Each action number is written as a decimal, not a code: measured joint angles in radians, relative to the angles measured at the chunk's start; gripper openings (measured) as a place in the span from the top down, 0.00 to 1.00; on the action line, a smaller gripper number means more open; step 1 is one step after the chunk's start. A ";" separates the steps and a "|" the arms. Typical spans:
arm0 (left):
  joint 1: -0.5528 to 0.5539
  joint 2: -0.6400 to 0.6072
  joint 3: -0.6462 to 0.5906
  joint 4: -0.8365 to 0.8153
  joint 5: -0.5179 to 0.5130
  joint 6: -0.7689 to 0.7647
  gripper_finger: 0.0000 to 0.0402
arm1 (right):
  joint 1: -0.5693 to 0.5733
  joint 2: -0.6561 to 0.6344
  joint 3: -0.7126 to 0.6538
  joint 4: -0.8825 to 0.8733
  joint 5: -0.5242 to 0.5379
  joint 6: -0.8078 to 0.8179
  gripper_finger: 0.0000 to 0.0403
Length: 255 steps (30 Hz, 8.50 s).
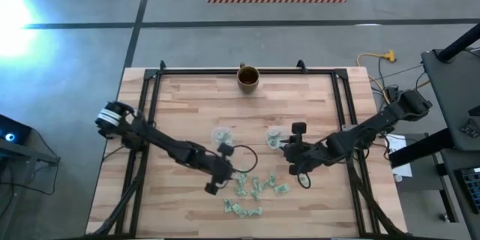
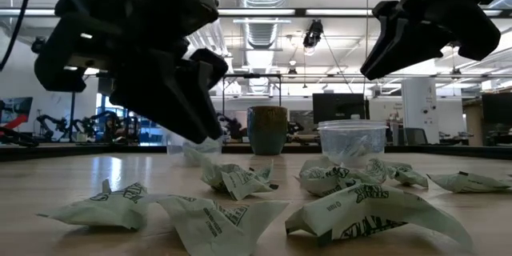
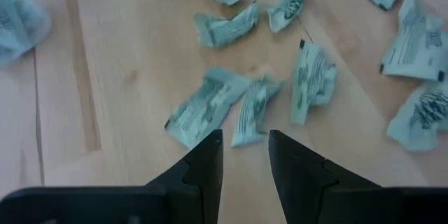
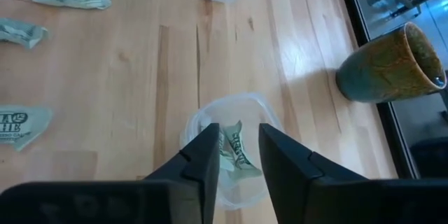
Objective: Pick and place Stevia / Truvia into bins
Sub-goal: Put the white stevia packet into the left transparent container, then put the white stevia packet into the right transparent container
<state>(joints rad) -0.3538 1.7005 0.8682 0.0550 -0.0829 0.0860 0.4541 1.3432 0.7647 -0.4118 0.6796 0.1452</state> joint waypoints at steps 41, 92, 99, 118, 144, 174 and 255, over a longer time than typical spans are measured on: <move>0.000 0.129 0.016 0.123 0.027 -0.002 0.75 | 0.000 -0.001 -0.002 0.001 -0.003 0.012 0.82; 0.058 -0.215 -0.011 -0.488 -0.659 -0.127 0.95 | 0.000 -0.001 -0.010 0.000 -0.007 0.020 0.85; 0.058 -0.188 -0.009 -0.483 -0.656 -0.124 0.82 | 0.000 -0.001 -0.010 0.001 -0.007 0.020 0.86; 0.013 -0.297 0.024 -0.482 -0.652 -0.132 0.72 | 0.059 -0.001 -0.026 -0.042 -0.410 0.248 0.86; 0.010 -0.297 0.023 -0.429 -0.652 -0.129 0.72 | 0.303 -0.001 -0.193 0.112 -0.312 0.631 0.74; 0.011 -0.296 0.021 -0.429 -0.652 -0.128 0.72 | 0.303 0.001 -0.290 0.277 -0.312 0.615 0.58; 0.011 -0.296 0.014 -0.427 -0.652 -0.130 0.72 | -0.346 0.068 -0.137 0.408 -0.269 -0.046 0.97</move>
<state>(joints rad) -0.3431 1.4044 0.8822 -0.3717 -0.7349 -0.0444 0.1082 1.4114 0.6281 -0.0042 0.4105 0.0988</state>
